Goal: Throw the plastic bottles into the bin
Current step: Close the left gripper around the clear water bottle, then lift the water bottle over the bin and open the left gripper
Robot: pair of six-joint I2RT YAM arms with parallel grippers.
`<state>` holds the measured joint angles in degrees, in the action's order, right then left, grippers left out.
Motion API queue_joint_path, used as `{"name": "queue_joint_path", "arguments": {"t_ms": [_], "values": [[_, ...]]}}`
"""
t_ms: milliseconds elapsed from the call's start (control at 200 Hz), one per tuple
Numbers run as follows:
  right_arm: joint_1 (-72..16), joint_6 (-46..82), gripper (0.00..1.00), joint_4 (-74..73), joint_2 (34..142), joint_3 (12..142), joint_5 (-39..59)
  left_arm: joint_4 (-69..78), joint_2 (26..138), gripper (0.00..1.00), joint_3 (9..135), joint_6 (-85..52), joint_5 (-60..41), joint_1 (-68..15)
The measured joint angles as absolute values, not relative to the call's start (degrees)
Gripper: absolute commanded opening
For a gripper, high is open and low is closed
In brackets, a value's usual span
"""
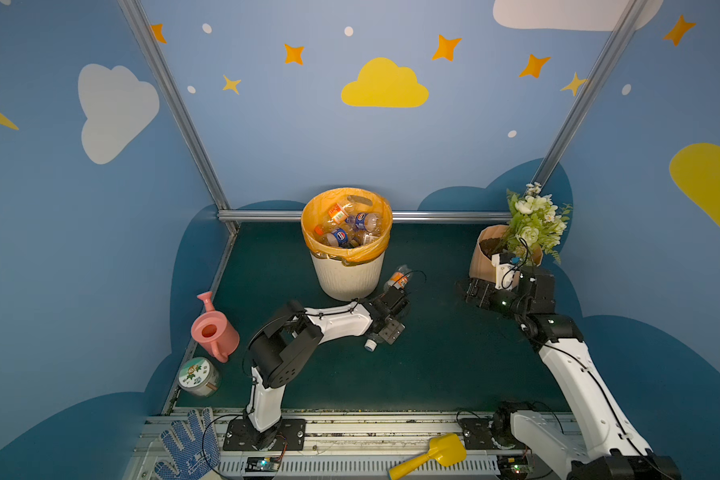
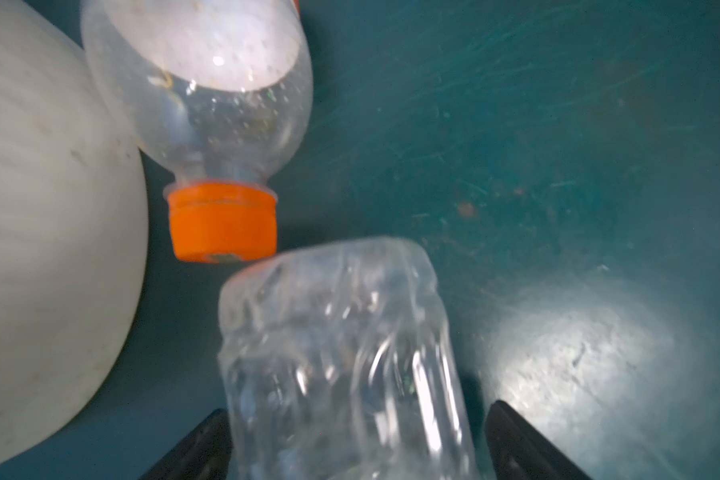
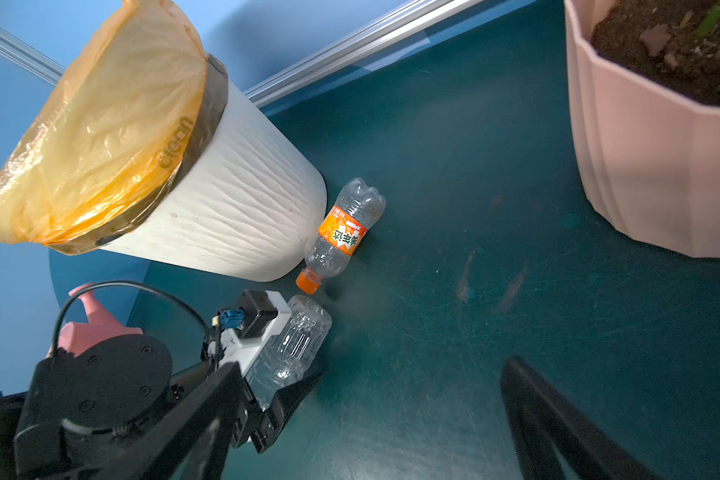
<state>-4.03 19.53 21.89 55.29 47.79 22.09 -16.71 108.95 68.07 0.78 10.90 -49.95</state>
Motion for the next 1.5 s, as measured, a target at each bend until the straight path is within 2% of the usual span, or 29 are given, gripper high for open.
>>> {"name": "queue_joint_path", "arguments": {"t_ms": [85,195,325,596,706,811,956,1201,1502], "values": [[-3.9,19.6,0.95,21.9,55.3,47.4,22.1,-17.1,107.1,0.83,66.5,0.3,10.7,-50.2],[-3.9,19.7,0.95,21.9,55.3,47.2,22.2,-17.4,105.2,0.82,65.6,-0.4,10.6,-50.5],[-3.9,19.7,0.95,21.9,55.3,47.2,22.3,-17.2,104.3,0.72,65.0,-1.5,10.5,-50.8],[-3.6,19.7,0.95,21.9,55.3,46.9,22.4,-16.6,104.5,0.72,63.9,-3.3,9.9,-50.9],[-3.4,19.7,0.95,21.9,55.1,46.9,22.5,-16.5,106.3,0.63,64.6,-3.6,9.6,-50.9],[-3.1,19.7,0.95,21.9,54.7,46.9,22.5,-16.3,106.3,0.58,64.6,-3.8,9.2,-50.9],[-3.0,19.7,0.95,21.9,54.5,46.5,22.8,-16.1,106.1,0.44,64.6,-3.9,8.4,-50.9],[-2.5,19.7,0.95,21.9,54.3,46.3,23.2,-15.2,103.8,0.42,62.3,-4.1,7.3,-51.0],[-2.3,20.2,0.94,21.7,54.0,45.7,23.4,-8.9,83.4,0.42,57.4,-4.9,6.3,-52.2]]}}
